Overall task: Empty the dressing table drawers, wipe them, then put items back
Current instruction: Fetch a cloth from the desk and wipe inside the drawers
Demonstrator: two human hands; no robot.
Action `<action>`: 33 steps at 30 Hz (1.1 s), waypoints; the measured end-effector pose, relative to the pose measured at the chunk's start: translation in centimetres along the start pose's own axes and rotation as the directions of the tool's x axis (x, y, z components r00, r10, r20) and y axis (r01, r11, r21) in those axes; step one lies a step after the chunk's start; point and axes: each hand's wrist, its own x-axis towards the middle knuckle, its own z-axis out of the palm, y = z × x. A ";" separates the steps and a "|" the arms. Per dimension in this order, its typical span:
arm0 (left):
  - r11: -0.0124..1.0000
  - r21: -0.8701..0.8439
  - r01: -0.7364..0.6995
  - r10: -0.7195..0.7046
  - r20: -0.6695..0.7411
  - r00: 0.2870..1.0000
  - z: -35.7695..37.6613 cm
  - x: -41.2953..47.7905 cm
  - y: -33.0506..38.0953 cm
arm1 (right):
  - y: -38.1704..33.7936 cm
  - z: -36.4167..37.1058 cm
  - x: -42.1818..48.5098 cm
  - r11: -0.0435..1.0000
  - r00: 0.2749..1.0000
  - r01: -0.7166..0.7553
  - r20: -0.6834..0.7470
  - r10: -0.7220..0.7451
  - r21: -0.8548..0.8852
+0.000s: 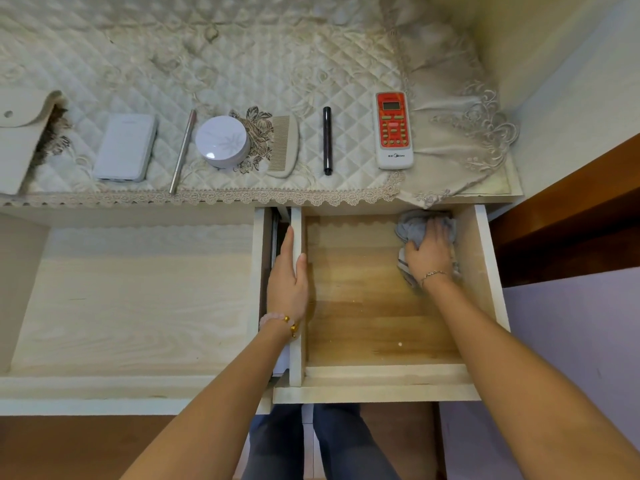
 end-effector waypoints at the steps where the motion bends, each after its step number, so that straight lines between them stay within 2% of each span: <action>1: 1.000 -0.008 0.002 -0.002 -0.004 1.000 0.0 0.0 0.0 | -0.2 0.1 0.1 0.999 1.000 -0.002 -0.018 0.002 0.034; 6: 0.999 -0.047 0.006 -0.006 -0.005 1.000 0.0 0.0 -0.2 | -1.6 1.2 -0.2 0.993 0.993 0.114 -0.030 -0.113 0.030; 9: 0.999 -0.040 0.006 -0.006 0.000 1.000 0.0 0.1 -0.2 | -3.7 2.4 -1.1 0.977 0.977 0.211 0.040 -0.211 -0.004; 16: 1.000 -0.023 -0.013 0.013 0.000 1.000 0.0 0.1 -0.2 | -11.4 6.5 -4.6 0.872 0.854 0.485 0.245 -0.459 -0.058; 19: 0.999 -0.033 -0.011 0.012 0.001 1.000 -0.1 0.1 0.0 | -11.8 6.7 -5.0 0.880 0.852 0.473 0.274 -0.446 -0.039; 22: 1.000 -0.024 0.002 -0.002 -0.012 1.000 -0.2 0.0 0.0 | -10.5 6.3 -5.0 0.849 0.811 0.527 0.320 -0.490 -0.036; 27: 1.000 0.001 -0.003 0.003 -0.011 1.000 -0.1 -0.1 0.0 | -8.4 5.8 -6.6 0.821 0.787 0.566 0.349 -0.509 -0.080; 30: 1.000 0.008 -0.017 0.017 -0.002 1.000 -0.1 -0.2 0.0 | -6.4 4.1 -5.8 0.839 0.813 0.532 0.342 -0.471 -0.110; 33: 1.000 0.009 -0.003 0.003 -0.007 1.000 -0.1 -0.2 0.0 | -2.5 1.4 -5.1 0.910 0.895 0.389 0.294 -0.336 -0.143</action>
